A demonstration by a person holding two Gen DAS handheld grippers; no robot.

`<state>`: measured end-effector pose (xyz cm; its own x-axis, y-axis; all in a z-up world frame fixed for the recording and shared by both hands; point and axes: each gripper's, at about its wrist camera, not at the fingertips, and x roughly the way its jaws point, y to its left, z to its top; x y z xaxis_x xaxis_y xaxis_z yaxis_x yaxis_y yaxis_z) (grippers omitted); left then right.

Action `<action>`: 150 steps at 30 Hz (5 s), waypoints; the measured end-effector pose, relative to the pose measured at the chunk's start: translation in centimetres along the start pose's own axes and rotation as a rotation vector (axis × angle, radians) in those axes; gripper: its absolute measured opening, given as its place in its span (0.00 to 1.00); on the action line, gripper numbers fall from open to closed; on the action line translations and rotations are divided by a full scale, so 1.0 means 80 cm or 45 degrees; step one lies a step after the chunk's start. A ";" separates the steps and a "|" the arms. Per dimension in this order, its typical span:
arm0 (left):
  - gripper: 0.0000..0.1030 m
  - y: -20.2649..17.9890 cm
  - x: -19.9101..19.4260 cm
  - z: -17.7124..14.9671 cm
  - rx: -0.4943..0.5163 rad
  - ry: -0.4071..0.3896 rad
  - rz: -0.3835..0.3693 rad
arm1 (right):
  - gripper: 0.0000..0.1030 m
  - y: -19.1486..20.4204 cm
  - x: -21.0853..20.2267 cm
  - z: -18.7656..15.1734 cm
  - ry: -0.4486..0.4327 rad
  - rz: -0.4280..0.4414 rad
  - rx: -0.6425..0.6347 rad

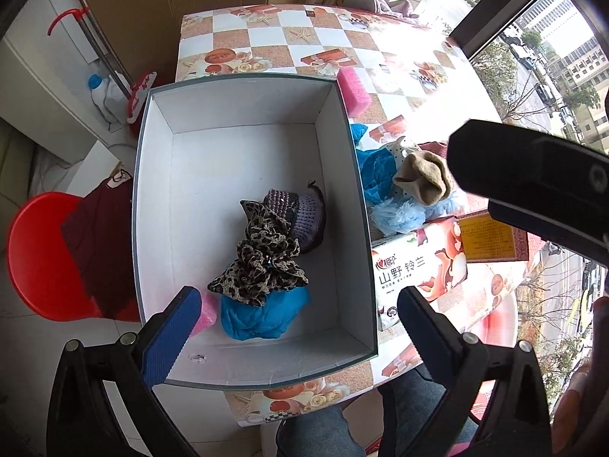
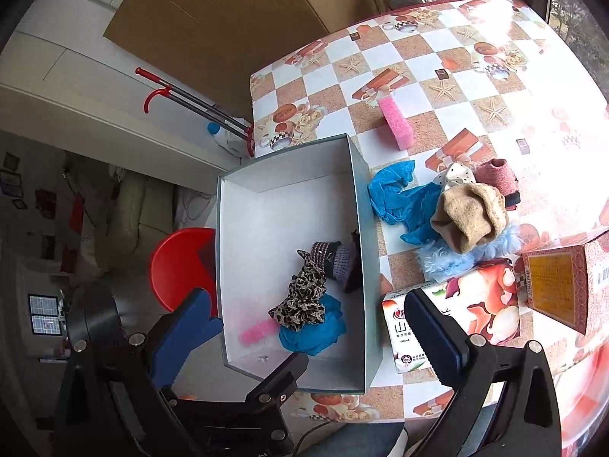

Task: Organize soft objects
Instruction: 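Open both tools to drop the sponge and scrunchie into the box, then move both tools back toward the remaining soft items on the table, then grasp the pink sponge with left tool while right tool grasps pink-and-black knit hat, then carry the pink sponge and knit hat over the white box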

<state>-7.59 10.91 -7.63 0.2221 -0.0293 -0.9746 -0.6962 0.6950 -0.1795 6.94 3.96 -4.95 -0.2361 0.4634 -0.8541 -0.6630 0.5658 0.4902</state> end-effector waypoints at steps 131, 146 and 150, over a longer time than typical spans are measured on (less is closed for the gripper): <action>0.24 -0.204 0.176 0.263 0.243 0.057 0.212 | 0.25 -0.360 -0.139 0.089 -0.063 -0.118 0.404; 0.24 -0.243 0.075 0.089 0.534 0.037 0.071 | 0.25 -0.286 -0.156 -0.016 -0.158 -0.145 0.378; 0.24 -0.246 0.060 0.053 0.620 0.047 0.061 | 0.25 -0.267 -0.149 -0.038 -0.165 -0.113 0.405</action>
<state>10.05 0.16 -8.22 0.1671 -0.0081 -0.9859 -0.3032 0.9511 -0.0592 21.81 -15.73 -5.75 -0.0822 0.4742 -0.8766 -0.4178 0.7821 0.4623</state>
